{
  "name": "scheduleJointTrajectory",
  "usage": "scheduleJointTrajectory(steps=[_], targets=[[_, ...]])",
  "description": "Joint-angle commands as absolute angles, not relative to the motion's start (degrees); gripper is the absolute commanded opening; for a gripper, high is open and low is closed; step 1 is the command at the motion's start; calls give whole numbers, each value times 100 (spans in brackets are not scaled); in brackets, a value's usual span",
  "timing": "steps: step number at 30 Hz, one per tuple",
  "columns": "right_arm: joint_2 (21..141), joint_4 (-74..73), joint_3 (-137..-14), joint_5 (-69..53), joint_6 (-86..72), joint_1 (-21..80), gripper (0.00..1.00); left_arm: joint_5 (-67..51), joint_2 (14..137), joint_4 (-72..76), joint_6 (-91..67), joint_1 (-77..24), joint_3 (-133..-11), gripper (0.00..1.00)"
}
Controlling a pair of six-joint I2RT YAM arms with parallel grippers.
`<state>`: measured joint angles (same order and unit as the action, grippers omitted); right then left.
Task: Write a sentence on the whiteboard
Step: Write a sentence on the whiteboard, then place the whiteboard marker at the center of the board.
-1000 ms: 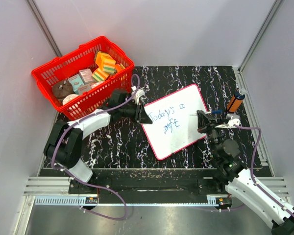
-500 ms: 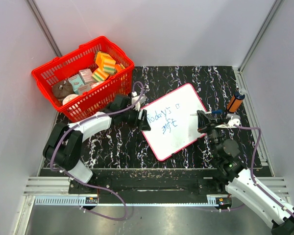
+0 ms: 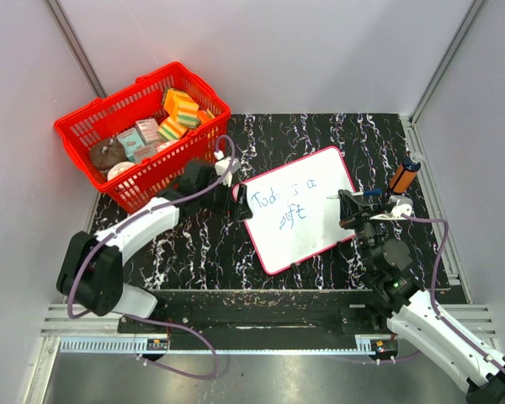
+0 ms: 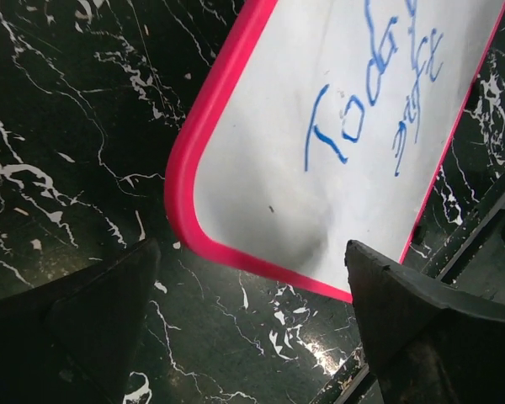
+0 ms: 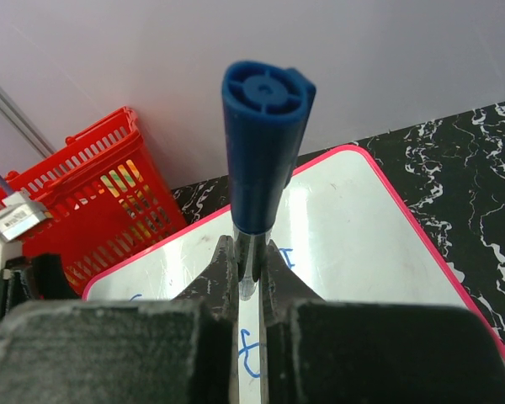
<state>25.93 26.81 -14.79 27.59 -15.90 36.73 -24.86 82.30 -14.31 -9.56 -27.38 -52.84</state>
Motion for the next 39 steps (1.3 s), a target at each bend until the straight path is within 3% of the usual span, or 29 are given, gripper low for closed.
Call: scheduleJointTrajectory(steps=[1,16,24,39], targets=[[2593,2689,-1705,2944,-1617,3656,0,-2259,7735,-1353,-1046,-2707,-5274,99],[2698,2057,-2029,2593,-1582,3656,0,-2778,6346,-1001,-1925,-1784,-4702,99],[3506,1864,-2548,1916,-1555,3656,0,-2207,5381,-1739,-1925,-1731,-5027,99],[3560,302,-3128,2486,-2521,3665,0,-923,3920,-2874,-2267,-1731,-5415,99]])
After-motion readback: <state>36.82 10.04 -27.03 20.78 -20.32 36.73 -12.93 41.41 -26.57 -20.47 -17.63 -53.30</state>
